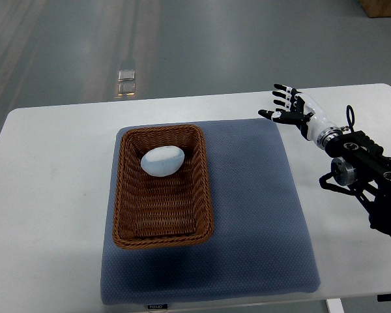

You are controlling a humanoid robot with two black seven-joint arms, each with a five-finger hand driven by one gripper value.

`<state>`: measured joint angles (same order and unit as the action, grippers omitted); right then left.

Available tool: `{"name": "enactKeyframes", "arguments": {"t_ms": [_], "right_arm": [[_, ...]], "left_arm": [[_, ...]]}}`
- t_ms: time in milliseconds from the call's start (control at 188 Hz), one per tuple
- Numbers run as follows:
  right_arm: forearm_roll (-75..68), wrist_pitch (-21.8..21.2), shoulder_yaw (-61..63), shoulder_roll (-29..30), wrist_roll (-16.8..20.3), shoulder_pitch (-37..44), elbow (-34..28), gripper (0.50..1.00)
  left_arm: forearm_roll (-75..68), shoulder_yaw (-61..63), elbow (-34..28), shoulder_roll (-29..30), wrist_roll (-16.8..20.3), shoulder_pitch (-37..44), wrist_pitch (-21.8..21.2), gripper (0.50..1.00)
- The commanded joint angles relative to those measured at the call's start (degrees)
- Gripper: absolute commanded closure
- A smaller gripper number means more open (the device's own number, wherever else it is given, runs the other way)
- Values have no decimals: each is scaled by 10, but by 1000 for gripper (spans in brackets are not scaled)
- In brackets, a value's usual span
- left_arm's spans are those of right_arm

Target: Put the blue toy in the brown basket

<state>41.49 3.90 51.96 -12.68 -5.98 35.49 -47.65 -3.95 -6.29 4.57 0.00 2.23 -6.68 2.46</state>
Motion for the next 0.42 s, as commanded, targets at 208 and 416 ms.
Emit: {"name": "enactKeyframes", "arguments": {"t_ms": [208, 416], "right_arm": [[-31, 13, 17, 0, -1, -5, 0, 587], [-32, 15, 22, -2, -2, -2, -5, 587]], "left_arm": [[0, 0, 0, 0, 1, 0, 0, 500], [0, 0, 1, 0, 1, 0, 0, 500]]}}
